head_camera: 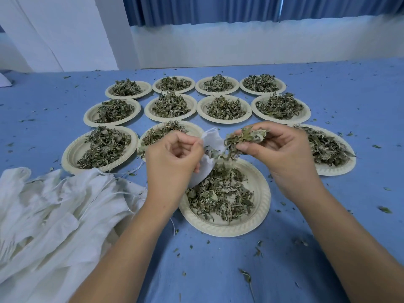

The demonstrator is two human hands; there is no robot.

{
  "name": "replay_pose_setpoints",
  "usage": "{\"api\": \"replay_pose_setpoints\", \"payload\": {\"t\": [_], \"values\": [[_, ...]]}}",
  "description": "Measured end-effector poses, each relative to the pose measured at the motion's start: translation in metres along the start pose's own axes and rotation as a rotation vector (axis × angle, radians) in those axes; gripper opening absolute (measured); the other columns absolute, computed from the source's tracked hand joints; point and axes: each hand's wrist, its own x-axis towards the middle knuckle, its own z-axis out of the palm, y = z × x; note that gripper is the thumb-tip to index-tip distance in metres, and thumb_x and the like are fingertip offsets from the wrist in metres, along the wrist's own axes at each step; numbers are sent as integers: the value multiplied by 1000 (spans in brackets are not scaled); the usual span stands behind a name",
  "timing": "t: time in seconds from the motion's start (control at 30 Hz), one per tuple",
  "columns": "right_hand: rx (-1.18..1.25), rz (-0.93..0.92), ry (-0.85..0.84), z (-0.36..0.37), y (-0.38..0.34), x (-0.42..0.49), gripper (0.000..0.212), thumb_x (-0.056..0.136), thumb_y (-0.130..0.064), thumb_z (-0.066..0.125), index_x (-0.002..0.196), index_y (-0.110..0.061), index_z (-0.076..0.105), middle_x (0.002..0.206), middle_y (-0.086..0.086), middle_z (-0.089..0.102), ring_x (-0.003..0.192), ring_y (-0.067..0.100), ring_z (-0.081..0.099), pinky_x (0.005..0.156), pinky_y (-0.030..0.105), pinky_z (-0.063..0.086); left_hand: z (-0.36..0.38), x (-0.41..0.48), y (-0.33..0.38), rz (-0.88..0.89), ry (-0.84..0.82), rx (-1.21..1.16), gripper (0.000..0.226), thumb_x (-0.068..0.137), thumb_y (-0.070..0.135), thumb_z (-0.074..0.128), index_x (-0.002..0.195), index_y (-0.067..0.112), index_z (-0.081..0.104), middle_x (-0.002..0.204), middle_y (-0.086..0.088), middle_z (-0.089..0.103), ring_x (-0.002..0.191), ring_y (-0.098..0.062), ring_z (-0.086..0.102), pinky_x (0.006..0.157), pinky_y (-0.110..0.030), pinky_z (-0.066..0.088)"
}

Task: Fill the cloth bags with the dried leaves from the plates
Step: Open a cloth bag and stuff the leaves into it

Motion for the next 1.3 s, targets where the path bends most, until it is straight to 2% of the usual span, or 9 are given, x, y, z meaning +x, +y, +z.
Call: {"api": "replay_pose_setpoints", "payload": {"t": [0.17,0.3,0.37,0.5,0.73,0.9,1.03,1.13,1.3], "values": [[-43,9,60,14,10,-7,25,69,1,77,89,-13,71,77,-11,74,66,1,68,61,11,52,3,-4,0,25,-98,-4,14,85,0,70,74,8,67,53,-5,62,40,-8,51,48,-17,46],[-523,-253,9,20,18,-10,27,72,6,77,94,-9,75,88,-1,75,81,6,69,77,21,55,5,-6,2,23,-132,-41,13,84,-3,69,75,6,67,52,-3,61,40,-5,52,49,-13,44],[-636,-313,-21,20,20,-10,30,69,5,79,97,-5,73,93,3,72,82,9,66,79,22,54,6,-8,3,23,-145,-39,14,84,-3,69,75,6,67,51,-2,61,40,-5,51,49,-13,44],[-532,-218,-100,16,16,-9,37,71,10,74,102,-6,61,104,2,58,87,12,63,83,22,54,6,-7,2,-10,-102,-37,16,84,-2,69,73,9,66,52,1,61,40,-5,53,47,-14,44],[-702,-482,-71,17,20,-10,11,74,10,70,79,0,70,73,6,68,65,14,62,62,29,50,6,-9,4,30,-155,-30,18,84,-4,69,74,10,67,54,-1,63,42,-5,54,48,-13,45],[-650,-356,-170,14,23,-6,22,76,8,71,96,0,70,96,6,70,86,15,66,81,28,53,6,-8,2,26,-132,-15,17,85,-3,69,74,10,66,51,-2,61,41,-3,52,50,-12,44],[-432,-233,-131,11,19,-5,21,83,2,67,98,-8,56,110,0,50,95,16,61,86,33,55,6,-5,0,-1,-84,-15,15,85,0,70,74,9,66,51,2,61,41,-4,53,47,-13,44],[-359,-261,-73,14,18,-7,20,83,-1,69,87,-10,51,98,0,48,91,23,64,79,36,58,6,-6,0,-1,-138,-14,13,85,-1,69,76,7,67,52,-1,62,41,-5,53,48,-14,44],[-317,-298,13,20,22,-11,20,76,8,74,73,-1,57,80,9,54,80,11,65,77,22,56,7,-7,0,-6,-169,-24,10,85,-2,69,77,4,68,53,-4,62,40,-6,52,48,-14,44]]}}
